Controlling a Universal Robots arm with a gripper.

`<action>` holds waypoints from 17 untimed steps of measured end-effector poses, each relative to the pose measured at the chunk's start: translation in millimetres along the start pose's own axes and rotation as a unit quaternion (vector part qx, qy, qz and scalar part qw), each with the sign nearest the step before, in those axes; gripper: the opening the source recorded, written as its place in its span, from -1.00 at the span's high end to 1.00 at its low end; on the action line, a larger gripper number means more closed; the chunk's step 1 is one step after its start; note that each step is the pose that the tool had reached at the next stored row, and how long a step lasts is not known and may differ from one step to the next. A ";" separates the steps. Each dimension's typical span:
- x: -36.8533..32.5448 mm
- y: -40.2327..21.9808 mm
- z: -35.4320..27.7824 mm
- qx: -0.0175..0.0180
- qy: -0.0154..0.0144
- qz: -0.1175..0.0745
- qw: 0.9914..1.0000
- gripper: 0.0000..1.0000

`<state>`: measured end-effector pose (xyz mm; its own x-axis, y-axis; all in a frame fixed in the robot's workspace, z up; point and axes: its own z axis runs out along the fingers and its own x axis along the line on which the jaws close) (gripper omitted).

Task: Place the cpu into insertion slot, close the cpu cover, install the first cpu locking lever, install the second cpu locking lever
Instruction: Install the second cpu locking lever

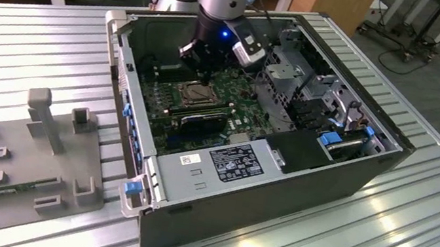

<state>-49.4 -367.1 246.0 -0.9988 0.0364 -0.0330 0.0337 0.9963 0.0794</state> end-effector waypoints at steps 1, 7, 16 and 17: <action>-0.1 -1.7 -0.2 0.000 0.000 0.000 1.000 0.79; -0.3 -8.1 -0.7 0.000 0.000 0.000 1.000 0.79; 0.3 -12.9 -0.6 0.000 0.000 0.000 1.000 0.79; 1.1 -13.0 -0.4 0.000 0.000 0.000 1.000 0.79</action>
<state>-51.0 -380.0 245.4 -0.9988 0.0365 -0.0330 0.0338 0.9963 0.0792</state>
